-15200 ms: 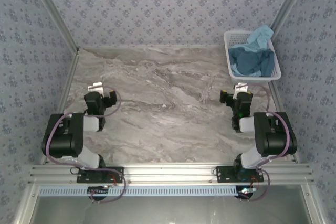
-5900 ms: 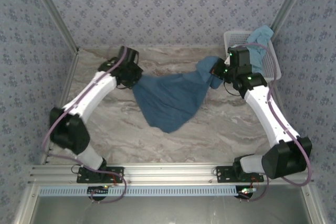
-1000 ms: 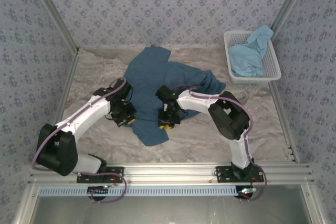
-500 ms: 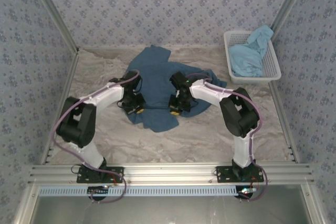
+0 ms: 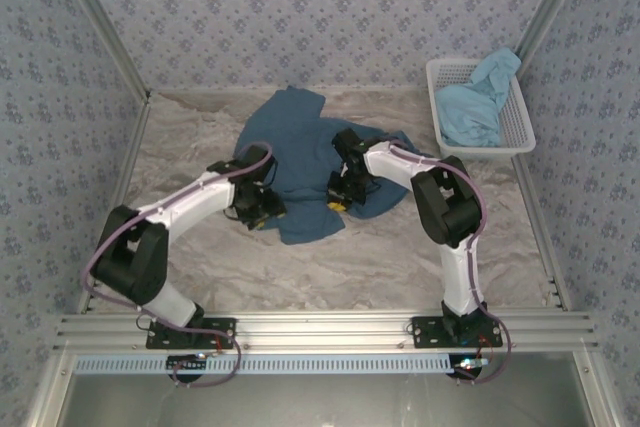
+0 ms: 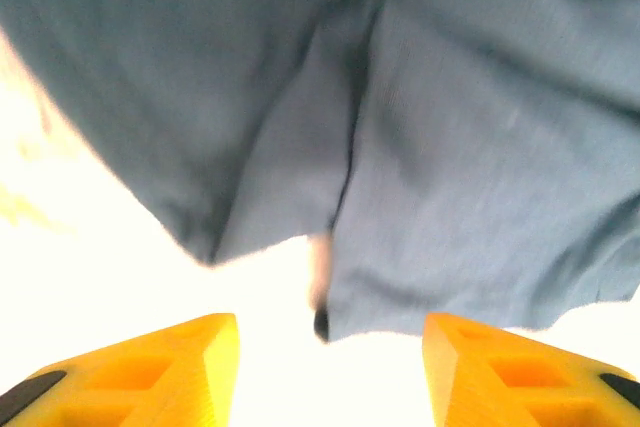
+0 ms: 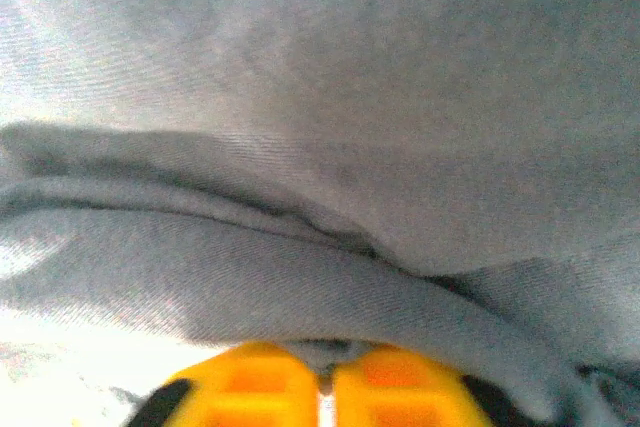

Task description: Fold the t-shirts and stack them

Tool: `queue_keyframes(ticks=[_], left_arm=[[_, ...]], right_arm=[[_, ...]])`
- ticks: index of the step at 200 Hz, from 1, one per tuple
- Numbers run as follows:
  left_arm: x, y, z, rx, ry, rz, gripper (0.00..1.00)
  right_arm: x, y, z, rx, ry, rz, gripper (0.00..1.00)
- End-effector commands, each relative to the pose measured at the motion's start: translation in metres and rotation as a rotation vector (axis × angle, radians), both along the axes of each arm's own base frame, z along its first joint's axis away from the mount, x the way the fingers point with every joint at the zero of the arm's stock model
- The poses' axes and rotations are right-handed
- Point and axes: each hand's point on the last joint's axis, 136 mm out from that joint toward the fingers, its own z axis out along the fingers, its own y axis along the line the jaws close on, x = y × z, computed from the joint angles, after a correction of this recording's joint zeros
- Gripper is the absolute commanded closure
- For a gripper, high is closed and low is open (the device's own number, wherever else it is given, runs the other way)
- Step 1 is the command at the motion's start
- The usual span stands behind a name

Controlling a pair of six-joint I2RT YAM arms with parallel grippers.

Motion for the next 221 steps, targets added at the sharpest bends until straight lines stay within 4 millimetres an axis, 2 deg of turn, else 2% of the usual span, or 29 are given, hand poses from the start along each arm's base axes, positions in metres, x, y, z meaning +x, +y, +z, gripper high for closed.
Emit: queue_keyframes(ticks=[1, 26, 64, 82, 90, 97, 111, 140, 146, 150, 167, 178, 189, 202, 221], left_arm=[[-0.022, -0.013, -0.010, -0.051, 0.081, 0.033, 0.47], [-0.021, -0.026, -0.023, -0.013, 0.111, 0.011, 0.46], [-0.022, -0.034, -0.046, 0.063, 0.140, -0.037, 0.46], [-0.008, -0.045, -0.051, 0.066, 0.112, -0.060, 0.49], [-0.003, -0.046, -0.054, 0.073, 0.107, -0.062, 0.54], [0.000, -0.047, -0.056, 0.080, 0.103, -0.060, 0.64], [0.005, -0.040, -0.055, 0.129, 0.081, -0.043, 0.98], [-0.009, 0.030, -0.036, 0.310, 0.080, 0.082, 1.00], [-0.014, 0.049, -0.031, 0.337, 0.082, 0.120, 1.00], [-0.018, 0.061, -0.026, 0.353, 0.080, 0.143, 1.00], [-0.031, 0.117, -0.005, 0.400, 0.060, 0.265, 1.00], [-0.043, 0.155, 0.008, 0.429, 0.055, 0.361, 1.00], [-0.051, 0.185, 0.017, 0.432, 0.040, 0.440, 1.00], [-0.057, 0.208, 0.022, 0.410, 0.026, 0.517, 1.00], [-0.059, 0.221, 0.028, 0.394, 0.033, 0.557, 1.00]], right_arm=[[0.001, -0.005, 0.024, -0.005, -0.042, 0.030, 0.76], [-0.004, -0.014, 0.044, -0.018, -0.078, 0.036, 0.64], [-0.015, -0.034, 0.071, -0.017, -0.131, 0.012, 0.62], [-0.021, -0.043, 0.080, -0.016, -0.150, 0.000, 0.62], [-0.024, -0.047, 0.084, -0.021, -0.160, -0.005, 0.62], [-0.026, -0.052, 0.088, -0.029, -0.175, -0.011, 0.62], [-0.029, -0.067, 0.093, -0.062, -0.210, -0.026, 0.63], [-0.032, -0.116, 0.100, -0.147, -0.273, -0.125, 0.65], [-0.030, -0.125, 0.105, -0.156, -0.293, -0.151, 0.65], [-0.036, -0.135, 0.097, -0.178, -0.276, -0.168, 0.65], [-0.037, -0.166, 0.098, -0.239, -0.287, -0.233, 0.65], [-0.038, -0.182, 0.098, -0.281, -0.289, -0.258, 0.65], [-0.038, -0.196, 0.095, -0.317, -0.284, -0.289, 0.65], [-0.037, -0.205, 0.091, -0.331, -0.275, -0.308, 0.65], [-0.036, -0.213, 0.081, -0.363, -0.262, -0.313, 0.65]])
